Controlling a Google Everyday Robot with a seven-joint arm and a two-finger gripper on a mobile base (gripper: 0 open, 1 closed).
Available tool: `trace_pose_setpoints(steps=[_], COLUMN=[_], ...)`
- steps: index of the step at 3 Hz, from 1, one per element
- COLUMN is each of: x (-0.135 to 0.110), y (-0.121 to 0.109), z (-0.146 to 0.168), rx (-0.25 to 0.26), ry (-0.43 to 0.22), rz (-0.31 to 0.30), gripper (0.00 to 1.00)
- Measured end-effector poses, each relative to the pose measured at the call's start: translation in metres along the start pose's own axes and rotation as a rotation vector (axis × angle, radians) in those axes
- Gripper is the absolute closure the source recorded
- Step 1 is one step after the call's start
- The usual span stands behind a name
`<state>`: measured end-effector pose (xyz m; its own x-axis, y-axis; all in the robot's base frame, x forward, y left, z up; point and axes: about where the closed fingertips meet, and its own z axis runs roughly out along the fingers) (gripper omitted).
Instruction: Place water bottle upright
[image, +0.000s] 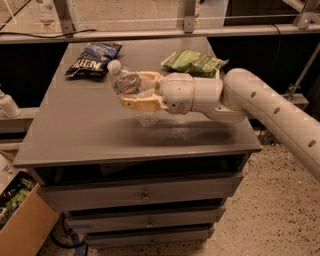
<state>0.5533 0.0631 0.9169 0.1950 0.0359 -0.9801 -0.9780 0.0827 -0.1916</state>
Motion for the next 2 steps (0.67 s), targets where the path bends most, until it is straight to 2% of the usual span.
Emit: trace_pose_setpoints(steps=[1, 2], x=[0.000, -0.018], y=[0.000, -0.008], z=[0.000, -0.029], rx=[0.000, 0.109], ry=[0.000, -0.049], rz=[0.000, 0.013], gripper=[1.00, 1.00])
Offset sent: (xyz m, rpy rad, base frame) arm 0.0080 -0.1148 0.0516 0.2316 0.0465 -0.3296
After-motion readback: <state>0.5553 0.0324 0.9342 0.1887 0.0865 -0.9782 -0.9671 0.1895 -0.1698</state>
